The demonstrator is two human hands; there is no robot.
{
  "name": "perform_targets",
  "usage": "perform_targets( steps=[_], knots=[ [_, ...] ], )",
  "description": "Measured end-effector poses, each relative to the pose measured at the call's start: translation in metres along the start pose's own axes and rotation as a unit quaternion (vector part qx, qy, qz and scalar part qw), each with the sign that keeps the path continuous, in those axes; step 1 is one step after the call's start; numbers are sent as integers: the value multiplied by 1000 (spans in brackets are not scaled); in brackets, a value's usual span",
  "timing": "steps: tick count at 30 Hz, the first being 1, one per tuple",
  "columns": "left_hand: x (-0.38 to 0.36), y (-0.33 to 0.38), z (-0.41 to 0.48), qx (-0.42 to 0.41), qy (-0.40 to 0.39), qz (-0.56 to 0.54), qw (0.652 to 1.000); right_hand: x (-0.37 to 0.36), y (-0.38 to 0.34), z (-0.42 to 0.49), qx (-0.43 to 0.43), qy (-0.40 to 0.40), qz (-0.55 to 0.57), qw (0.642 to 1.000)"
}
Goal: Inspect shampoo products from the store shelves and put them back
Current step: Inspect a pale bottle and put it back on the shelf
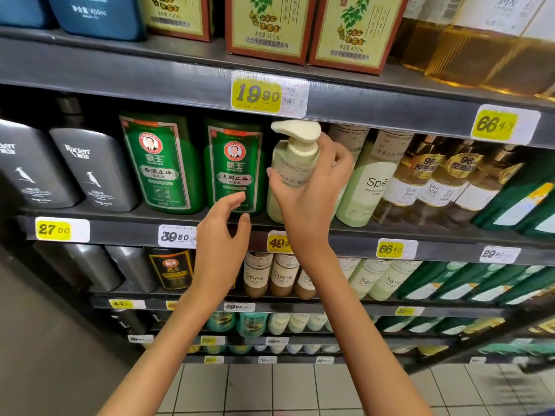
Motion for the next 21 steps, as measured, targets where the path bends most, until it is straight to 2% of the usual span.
perform_targets(
  steps=[4, 7, 10, 12, 14, 16, 19, 21],
  knots=[
    [-1, 0, -9, -20, -29, -11, 999, 11, 9, -14, -35, -28, 76, 996],
    [-7, -1, -22, -28, -45, 12, 999, 23, 10, -17, -65, -20, 79, 995],
    [-20, 1, -35, -28, -67, 17, 997, 42, 2, -22, -37, 4, 91, 995],
    [-34, 3, -42, -1, -108, -6, 994, 54, -2, -20, -24, -12, 116, 993],
    [-45, 3, -51, 49, -132, -33, 990, 62, 0, -19, -76, -46, 181, 980],
    [-52, 4, -62, 80, -121, -64, 987, 65, 7, -20, -159, -72, 244, 954],
    [-53, 2, -80, 105, -104, -107, 983, 64, 22, -25, -252, -135, 272, 919],
    [-52, -1, -90, 135, -127, -128, 974, 62, 33, -31, -288, -184, 310, 887]
  ],
)
Point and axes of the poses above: each hand's wrist, its own z-axis towards the middle knuckle, its own x-axis out of the back of the hand, y = z × x, the point moved 4 cm from there along z, towards the middle knuckle, and after that the axes turned 6 degrees about x, right-handed, at the moved point
